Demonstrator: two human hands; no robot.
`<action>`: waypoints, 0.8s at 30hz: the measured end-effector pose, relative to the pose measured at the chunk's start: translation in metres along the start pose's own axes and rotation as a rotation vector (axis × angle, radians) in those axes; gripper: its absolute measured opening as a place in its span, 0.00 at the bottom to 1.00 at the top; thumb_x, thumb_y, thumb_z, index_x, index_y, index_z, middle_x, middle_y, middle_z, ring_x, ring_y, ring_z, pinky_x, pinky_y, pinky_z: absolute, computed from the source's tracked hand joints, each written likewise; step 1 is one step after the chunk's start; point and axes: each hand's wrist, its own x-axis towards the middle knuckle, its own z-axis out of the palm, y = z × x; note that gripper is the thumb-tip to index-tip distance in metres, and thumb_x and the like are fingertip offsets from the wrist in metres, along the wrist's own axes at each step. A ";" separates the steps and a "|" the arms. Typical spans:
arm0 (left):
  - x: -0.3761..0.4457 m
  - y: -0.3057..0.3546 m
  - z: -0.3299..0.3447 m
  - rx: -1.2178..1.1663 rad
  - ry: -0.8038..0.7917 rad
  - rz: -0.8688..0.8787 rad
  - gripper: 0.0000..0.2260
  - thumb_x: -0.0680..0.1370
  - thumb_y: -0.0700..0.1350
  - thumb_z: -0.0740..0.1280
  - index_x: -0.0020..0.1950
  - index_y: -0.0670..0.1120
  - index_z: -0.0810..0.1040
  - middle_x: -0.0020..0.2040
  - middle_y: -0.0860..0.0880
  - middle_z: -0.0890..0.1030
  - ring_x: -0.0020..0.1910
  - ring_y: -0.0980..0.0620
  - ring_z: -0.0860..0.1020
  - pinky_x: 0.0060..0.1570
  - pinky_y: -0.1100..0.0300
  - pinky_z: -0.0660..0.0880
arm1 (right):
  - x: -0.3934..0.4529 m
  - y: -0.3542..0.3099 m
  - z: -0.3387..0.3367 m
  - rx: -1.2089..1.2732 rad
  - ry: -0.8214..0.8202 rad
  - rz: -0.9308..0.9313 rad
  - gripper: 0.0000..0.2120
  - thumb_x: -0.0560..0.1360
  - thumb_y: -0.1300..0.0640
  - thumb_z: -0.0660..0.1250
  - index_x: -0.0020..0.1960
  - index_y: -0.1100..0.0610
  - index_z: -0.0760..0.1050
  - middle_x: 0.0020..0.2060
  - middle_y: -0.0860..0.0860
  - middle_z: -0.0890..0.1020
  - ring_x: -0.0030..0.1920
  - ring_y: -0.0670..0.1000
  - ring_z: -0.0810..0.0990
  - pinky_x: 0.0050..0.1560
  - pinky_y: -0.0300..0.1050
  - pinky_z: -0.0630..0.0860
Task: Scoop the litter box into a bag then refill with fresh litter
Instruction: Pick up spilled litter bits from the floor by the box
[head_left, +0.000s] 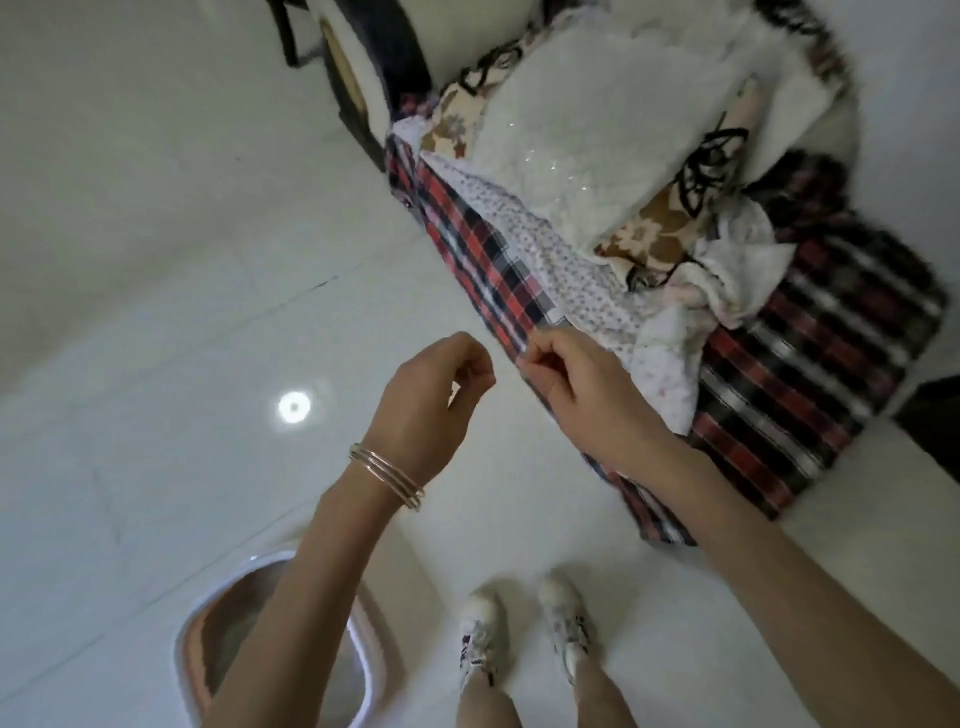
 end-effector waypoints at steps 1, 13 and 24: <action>0.007 0.022 0.006 0.008 -0.041 0.056 0.04 0.75 0.38 0.65 0.43 0.47 0.73 0.40 0.51 0.78 0.40 0.52 0.76 0.42 0.61 0.74 | -0.013 0.002 -0.020 -0.005 0.046 0.012 0.04 0.77 0.64 0.62 0.45 0.56 0.71 0.40 0.46 0.73 0.39 0.41 0.71 0.42 0.28 0.67; 0.026 0.265 0.194 -0.053 -0.449 0.471 0.06 0.75 0.37 0.64 0.42 0.48 0.71 0.37 0.55 0.75 0.37 0.63 0.73 0.40 0.75 0.68 | -0.240 0.091 -0.224 -0.128 0.479 0.415 0.03 0.78 0.58 0.61 0.47 0.51 0.68 0.40 0.39 0.70 0.42 0.37 0.71 0.44 0.22 0.68; -0.053 0.493 0.417 -0.207 -0.726 0.634 0.03 0.76 0.40 0.64 0.46 0.48 0.72 0.40 0.59 0.74 0.40 0.64 0.73 0.43 0.80 0.68 | -0.496 0.182 -0.388 -0.169 0.749 0.608 0.02 0.78 0.60 0.61 0.47 0.55 0.70 0.42 0.49 0.75 0.40 0.40 0.72 0.42 0.25 0.68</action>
